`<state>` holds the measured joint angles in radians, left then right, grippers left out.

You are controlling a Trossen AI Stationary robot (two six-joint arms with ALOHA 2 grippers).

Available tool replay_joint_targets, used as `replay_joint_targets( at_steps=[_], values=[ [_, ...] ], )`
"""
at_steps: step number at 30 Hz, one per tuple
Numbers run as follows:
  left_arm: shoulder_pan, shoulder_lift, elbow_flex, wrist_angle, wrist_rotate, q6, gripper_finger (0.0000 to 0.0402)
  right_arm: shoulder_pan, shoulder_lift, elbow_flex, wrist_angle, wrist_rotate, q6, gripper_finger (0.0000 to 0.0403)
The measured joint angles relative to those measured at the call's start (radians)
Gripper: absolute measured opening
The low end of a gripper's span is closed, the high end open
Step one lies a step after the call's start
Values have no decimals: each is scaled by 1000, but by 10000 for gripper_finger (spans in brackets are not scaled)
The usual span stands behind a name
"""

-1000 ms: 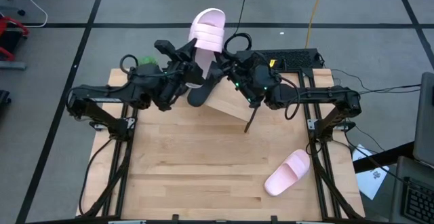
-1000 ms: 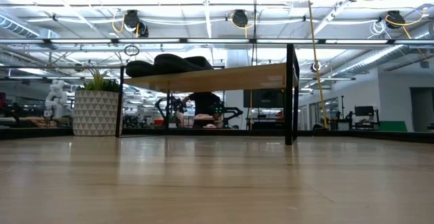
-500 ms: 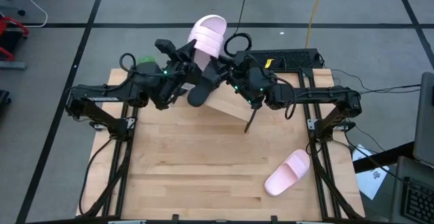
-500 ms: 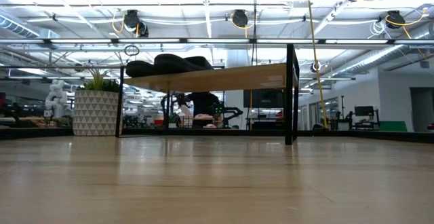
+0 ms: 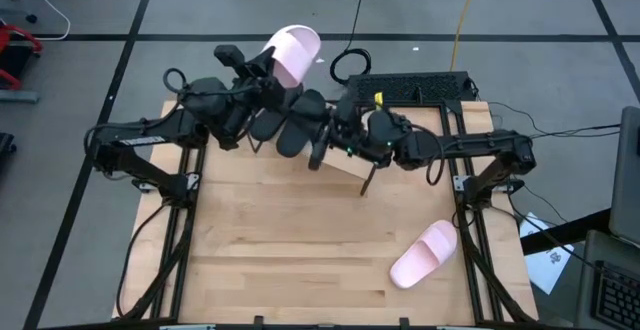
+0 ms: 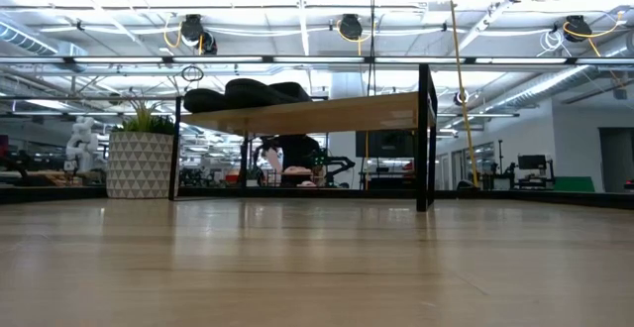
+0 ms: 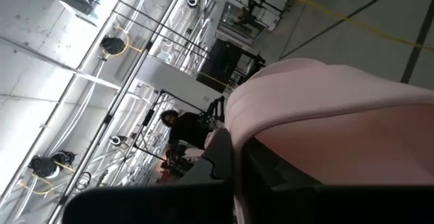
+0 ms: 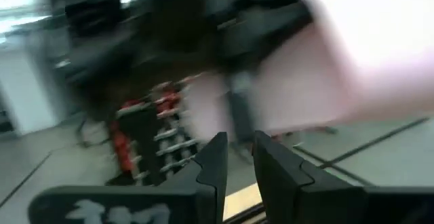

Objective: Pick and place slides into the shelf
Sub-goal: Put the left pink slipper on the shelf

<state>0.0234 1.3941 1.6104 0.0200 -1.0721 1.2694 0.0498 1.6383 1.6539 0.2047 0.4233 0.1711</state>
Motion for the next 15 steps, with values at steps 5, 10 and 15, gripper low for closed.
replay_joint_targets(
  at_steps=[5, 10, 15],
  values=[
    [2, -15, 0, -34, -1, -41, 0, 36, -4, 0, 12, -34, -27, 59],
    [2, -46, 2, -133, 25, -187, 0, 65, -30, 0, 62, -22, -134, 59],
    [-24, -53, 2, -215, 59, -429, 0, 92, -73, 0, 150, 94, -296, 59]
  ],
)
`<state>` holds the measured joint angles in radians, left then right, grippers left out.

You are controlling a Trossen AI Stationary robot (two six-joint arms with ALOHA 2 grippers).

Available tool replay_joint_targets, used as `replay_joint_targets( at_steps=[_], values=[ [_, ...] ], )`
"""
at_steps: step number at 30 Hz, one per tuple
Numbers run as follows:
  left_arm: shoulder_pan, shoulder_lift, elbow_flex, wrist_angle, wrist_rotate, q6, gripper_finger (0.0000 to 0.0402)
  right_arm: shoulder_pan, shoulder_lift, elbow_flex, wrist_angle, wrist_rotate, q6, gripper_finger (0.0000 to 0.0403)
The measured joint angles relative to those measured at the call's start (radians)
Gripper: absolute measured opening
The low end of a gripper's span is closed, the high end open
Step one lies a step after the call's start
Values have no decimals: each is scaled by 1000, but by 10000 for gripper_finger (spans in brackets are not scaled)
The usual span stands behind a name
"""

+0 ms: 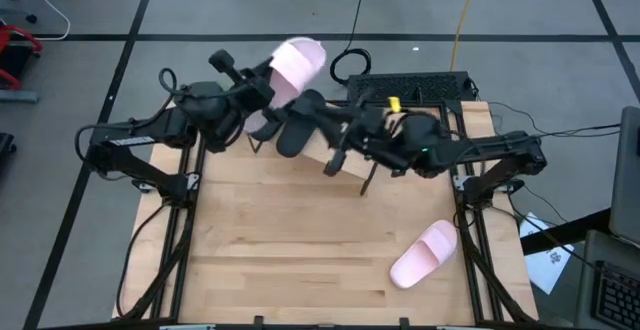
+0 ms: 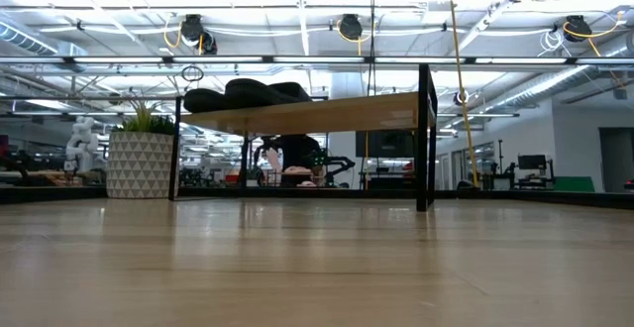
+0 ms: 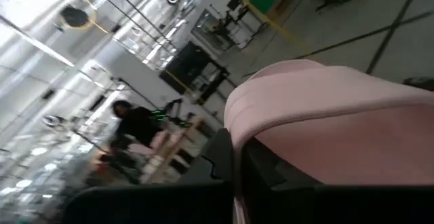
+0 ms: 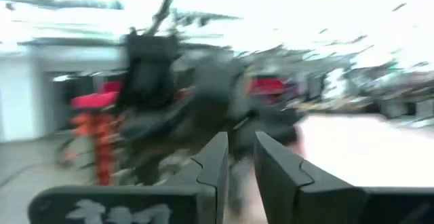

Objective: Pick and place slides into the shelf
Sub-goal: Put the left pink slipper on the shelf

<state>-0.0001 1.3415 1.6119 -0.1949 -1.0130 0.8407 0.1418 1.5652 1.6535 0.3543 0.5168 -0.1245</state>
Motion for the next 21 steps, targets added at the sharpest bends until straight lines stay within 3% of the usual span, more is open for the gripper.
replay_joint_targets(
  at_steps=[4, 12, 18, 21],
  values=[
    [-30, 3, 0, -64, 40, -227, 0, 13, -40, 0, 36, 150, -132, 59],
    [-62, 85, 0, -58, 36, -604, 0, 18, -136, 0, 36, 300, -414, 59],
    [-42, 279, -1, 100, -31, -754, 0, 17, -220, 0, -13, 481, -565, 59],
    [-33, 355, -1, 208, -50, -780, 0, 17, -258, 0, -88, 522, -601, 59]
  ],
)
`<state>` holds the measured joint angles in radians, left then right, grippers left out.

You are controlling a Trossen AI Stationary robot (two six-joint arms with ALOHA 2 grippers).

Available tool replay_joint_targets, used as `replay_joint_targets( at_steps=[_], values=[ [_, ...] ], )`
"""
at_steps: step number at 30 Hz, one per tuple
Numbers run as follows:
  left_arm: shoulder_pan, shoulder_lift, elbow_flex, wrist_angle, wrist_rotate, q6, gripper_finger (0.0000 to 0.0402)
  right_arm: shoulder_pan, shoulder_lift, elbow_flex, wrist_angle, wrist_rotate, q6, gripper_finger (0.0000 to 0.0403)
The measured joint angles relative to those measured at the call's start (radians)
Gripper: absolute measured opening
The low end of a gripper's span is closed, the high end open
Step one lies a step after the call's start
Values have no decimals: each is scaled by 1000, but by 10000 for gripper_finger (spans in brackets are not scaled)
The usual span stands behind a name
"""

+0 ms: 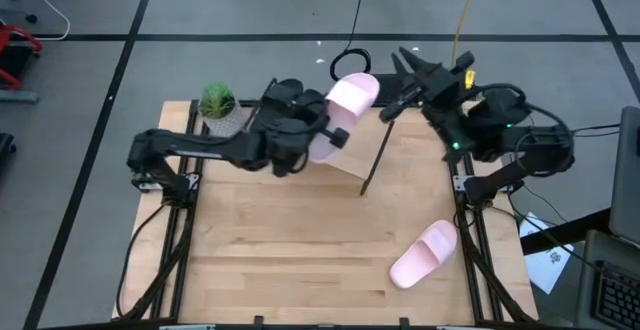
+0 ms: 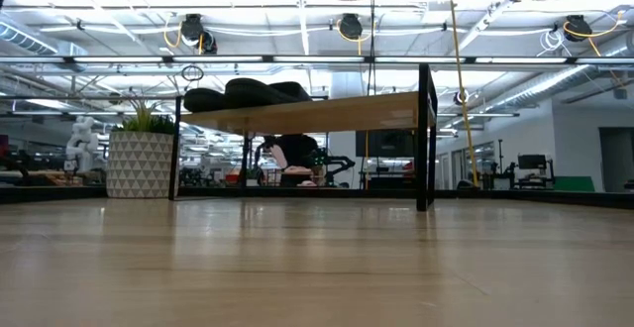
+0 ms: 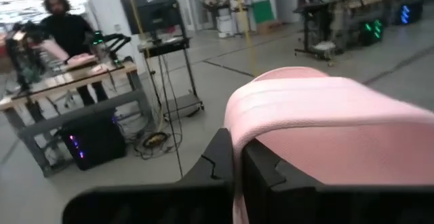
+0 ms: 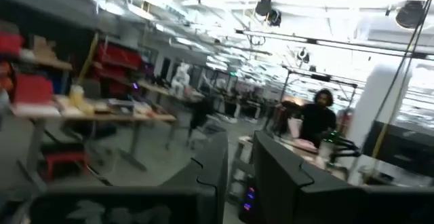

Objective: Pick and place slides into the shelf
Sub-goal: Put the left pink slipper on the shelf

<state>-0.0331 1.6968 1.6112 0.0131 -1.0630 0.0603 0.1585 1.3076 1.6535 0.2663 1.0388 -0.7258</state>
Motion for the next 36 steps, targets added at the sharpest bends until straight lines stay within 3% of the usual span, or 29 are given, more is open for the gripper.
replay_joint_targets(
  at_steps=[10, 18, 23, 36],
  values=[
    [0, 110, 1, -42, -90, -183, 0, 0, -96, 0, -181, 13, 9, 59],
    [-1, 204, 1, -35, -134, -155, 0, 0, -108, -2, -237, 12, 10, 59],
    [9, 217, 1, -62, -133, -162, 0, -20, -108, -48, -234, 8, 23, 59],
    [34, 215, 1, -285, -79, -373, 0, -80, -110, -107, -226, 5, 82, 59]
  ],
)
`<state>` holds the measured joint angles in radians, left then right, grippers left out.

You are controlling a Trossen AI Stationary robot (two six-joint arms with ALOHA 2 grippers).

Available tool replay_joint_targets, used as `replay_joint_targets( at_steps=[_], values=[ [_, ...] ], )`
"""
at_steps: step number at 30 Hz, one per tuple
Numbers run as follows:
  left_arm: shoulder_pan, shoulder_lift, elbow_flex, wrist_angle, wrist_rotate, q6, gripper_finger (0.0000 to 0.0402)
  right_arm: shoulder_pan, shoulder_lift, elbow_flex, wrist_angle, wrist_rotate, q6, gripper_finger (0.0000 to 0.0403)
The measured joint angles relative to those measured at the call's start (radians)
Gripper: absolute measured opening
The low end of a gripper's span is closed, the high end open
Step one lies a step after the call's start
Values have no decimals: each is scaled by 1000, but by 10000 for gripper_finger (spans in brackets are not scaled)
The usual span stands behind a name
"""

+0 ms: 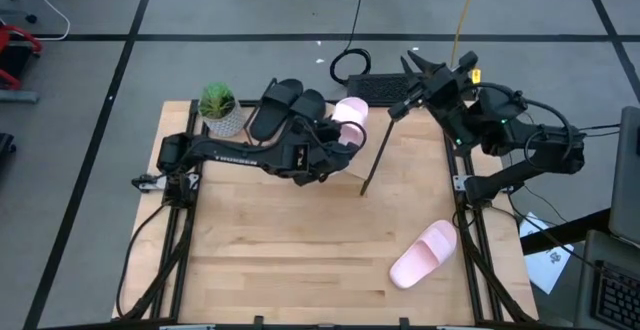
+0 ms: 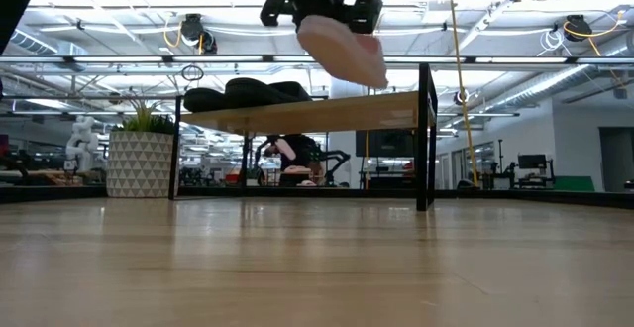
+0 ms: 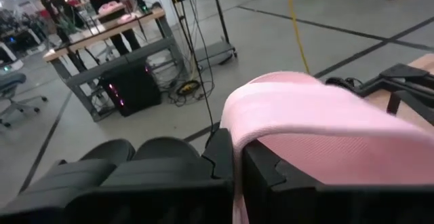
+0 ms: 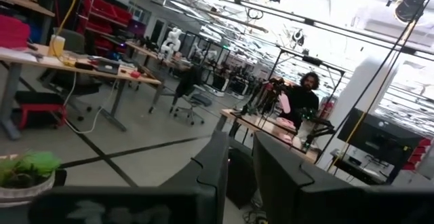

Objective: Pick and place slides into the shelf
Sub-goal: Put the left pink slipper on the shelf

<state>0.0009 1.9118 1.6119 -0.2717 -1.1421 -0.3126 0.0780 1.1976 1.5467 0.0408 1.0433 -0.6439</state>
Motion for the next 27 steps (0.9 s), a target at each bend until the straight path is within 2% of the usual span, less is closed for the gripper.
replay_joint_targets(
  at_steps=[10, 27],
  values=[
    [12, 46, 0, -15, 63, -15, 0, 0, 0, 0, 0, -1, 4, 59],
    [33, 75, 0, -76, 62, -16, 0, 0, 0, 0, -6, -1, 4, 59]
  ],
)
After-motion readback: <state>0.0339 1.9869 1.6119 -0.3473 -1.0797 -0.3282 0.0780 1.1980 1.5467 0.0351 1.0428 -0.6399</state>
